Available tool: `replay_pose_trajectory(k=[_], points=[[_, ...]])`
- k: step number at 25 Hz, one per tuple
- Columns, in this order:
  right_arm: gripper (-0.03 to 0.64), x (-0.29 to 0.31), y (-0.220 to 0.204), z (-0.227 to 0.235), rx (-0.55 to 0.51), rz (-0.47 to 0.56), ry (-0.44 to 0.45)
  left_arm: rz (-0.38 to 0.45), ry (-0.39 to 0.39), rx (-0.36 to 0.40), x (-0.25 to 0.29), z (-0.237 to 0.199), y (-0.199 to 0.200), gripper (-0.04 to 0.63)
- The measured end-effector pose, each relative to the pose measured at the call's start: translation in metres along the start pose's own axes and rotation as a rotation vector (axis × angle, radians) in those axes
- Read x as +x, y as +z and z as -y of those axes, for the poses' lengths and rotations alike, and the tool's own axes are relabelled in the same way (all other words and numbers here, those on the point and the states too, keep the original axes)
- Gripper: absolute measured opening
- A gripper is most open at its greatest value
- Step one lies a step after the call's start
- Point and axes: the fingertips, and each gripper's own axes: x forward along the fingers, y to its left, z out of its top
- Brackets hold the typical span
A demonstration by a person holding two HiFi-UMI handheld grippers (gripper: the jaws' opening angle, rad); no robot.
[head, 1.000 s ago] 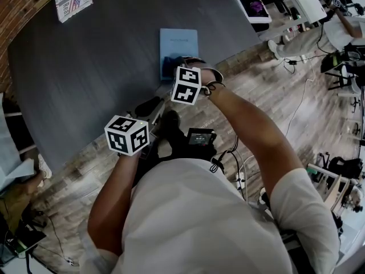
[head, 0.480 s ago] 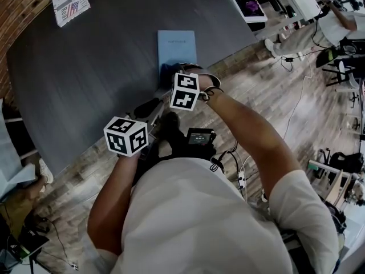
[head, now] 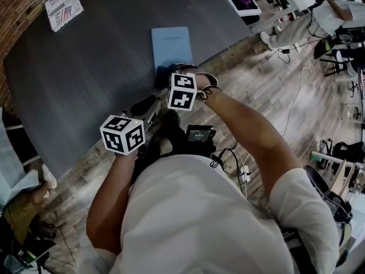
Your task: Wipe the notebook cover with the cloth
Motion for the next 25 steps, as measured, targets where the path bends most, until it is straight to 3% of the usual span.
replay_pose_trajectory(k=[12,25], points=[[0.121,-0.021,0.003,-0.018,0.048,0.03,0.043,-0.002,-0.011,0.011,-0.011,-0.001,-0.001,0.055],[0.121,-0.058,0.021,-0.031,0.18,0.118,0.047,0.024,-0.038,0.024,-0.029,-0.002,0.01,0.055]])
